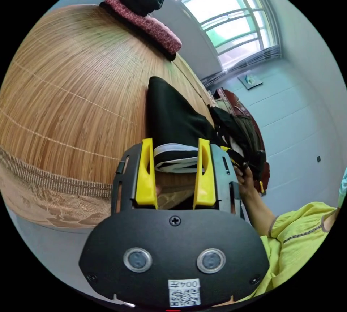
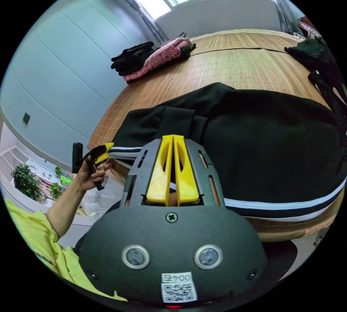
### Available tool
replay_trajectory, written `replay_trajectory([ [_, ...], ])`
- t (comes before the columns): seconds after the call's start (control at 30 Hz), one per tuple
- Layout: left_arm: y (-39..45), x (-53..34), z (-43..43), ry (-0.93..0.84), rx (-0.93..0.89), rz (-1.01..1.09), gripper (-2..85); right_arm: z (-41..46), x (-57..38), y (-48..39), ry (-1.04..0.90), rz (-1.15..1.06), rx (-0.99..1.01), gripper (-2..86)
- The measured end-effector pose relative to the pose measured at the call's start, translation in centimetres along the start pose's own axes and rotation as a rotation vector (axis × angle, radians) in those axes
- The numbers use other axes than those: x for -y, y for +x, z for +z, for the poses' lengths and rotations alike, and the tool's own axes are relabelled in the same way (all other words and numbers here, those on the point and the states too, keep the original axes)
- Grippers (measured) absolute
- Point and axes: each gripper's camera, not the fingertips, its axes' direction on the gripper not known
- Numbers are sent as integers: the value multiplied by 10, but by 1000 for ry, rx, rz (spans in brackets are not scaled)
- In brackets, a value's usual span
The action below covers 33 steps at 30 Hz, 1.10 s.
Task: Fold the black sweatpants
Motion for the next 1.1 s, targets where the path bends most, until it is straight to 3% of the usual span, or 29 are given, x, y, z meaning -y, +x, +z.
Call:
replay_trajectory([
  [0.1, 15, 3, 8, -13, 65, -11, 104, -4, -10, -5, -2, -27, -52, -7],
  [0.17, 24, 4, 13, -4, 70, -27, 88, 14, -17, 9, -123, 17, -131, -7],
  [0.27, 56, 6, 14, 56, 80, 22, 71, -6, -25, 36, -60, 103, 10, -7],
  [0.4, 144, 15, 10, 168, 118, 200, 54, -51, -35, 54, 9, 146, 28, -7],
  [0.77, 426, 38, 70, 197, 101, 630, 36, -208, -88, 135, 184, 268, 159, -4],
  [0.97, 582, 32, 159, 99, 91, 866, 42, -287, -124, 194, 307, 384, 214, -4],
  [1.1, 682, 5, 265, -71, 108, 1066, 60, -337, -150, 231, 391, 460, 238, -5],
])
